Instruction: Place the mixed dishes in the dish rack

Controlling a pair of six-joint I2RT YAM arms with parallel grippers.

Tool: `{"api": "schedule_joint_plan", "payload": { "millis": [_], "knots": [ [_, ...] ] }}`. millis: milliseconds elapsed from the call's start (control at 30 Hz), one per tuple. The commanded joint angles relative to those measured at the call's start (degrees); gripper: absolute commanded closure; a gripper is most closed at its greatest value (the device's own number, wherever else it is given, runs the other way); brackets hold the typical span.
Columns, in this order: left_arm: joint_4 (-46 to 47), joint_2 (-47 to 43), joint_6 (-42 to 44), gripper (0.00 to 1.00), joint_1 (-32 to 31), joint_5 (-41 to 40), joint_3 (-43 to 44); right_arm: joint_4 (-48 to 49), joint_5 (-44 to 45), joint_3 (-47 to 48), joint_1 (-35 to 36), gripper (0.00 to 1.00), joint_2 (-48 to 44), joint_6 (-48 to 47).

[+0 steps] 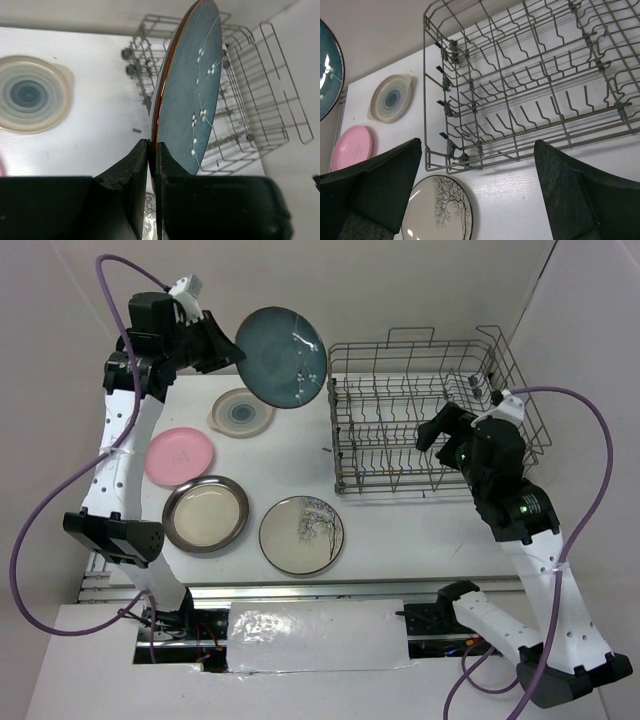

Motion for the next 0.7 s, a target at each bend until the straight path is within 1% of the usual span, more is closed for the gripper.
{"api": "schedule_joint_plan", "payload": {
  "millis": [0,33,100,200,300,333,400,433,467,500,533,567,600,633,667],
  "knots": [
    [4.9,1.4,-3.5,1.00,-1.5,7.1,2.2,-1.4,-3.3,2.1,-0.1,0.01,1.9,-1.5],
    [5.0,1.5,-3.2,1.00,-1.7,8.0,2.2,-1.3,-5.8,2.5,0.0,0.01,2.1,-2.1],
    [4.3,1.6,-2.6,1.00,-1.9,10.8,2.0,-1.2,-8.1,2.9,0.4,0.02,3.3,-3.6],
    [3.6,1.5,-3.2,1.00,-1.8,11.4,0.6,-0.5,-11.9,4.0,2.5,0.04,5.1,-5.7],
    [3.3,0.7,-4.3,1.00,-1.8,10.4,-1.7,-0.4,-10.8,5.7,7.8,0.04,8.0,-7.8],
    [3.3,0.0,-4.7,1.00,-1.8,10.1,-3.1,-0.5,-8.1,7.1,11.1,0.04,8.8,-8.2],
    [3.3,-0.6,-4.8,1.00,-1.8,9.6,-4.3,-1.2,-4.7,9.3,14.7,0.05,11.4,-8.6],
    [3.3,-1.2,-4.9,1.00,-1.8,9.5,-5.3,-1.4,-1.0,10.0,16.3,0.05,12.2,-9.4],
    [3.1,-1.3,-4.8,1.00,-1.8,9.2,-5.4,-1.4,1.0,10.5,19.9,0.06,13.7,-10.1],
    [2.8,-1.2,-4.7,1.00,-2.0,8.9,-5.2,-1.2,3.1,11.3,22.1,0.06,14.4,-12.1],
    [1.6,-0.9,-4.6,1.00,-1.9,8.6,-5.0,-0.5,7.4,11.3,24.3,0.06,15.1,-13.5],
    [1.1,-0.8,-4.5,1.00,-1.9,8.4,-4.7,2.0,10.1,11.2,29.3,0.06,16.1,-15.0],
    [0.7,-0.6,-4.5,1.00,-1.9,8.6,-4.6,3.6,13.0,10.3,32.1,0.06,16.6,-19.7],
    [0.0,-0.7,-4.5,1.00,-2.0,8.2,-4.7,7.9,16.1,9.7,35.1,0.05,17.7,-22.8],
    [-0.1,-0.8,-4.5,1.00,-2.2,8.0,-5.0,10.5,22.1,9.0,40.7,0.05,18.3,-25.8]
  ]
}}
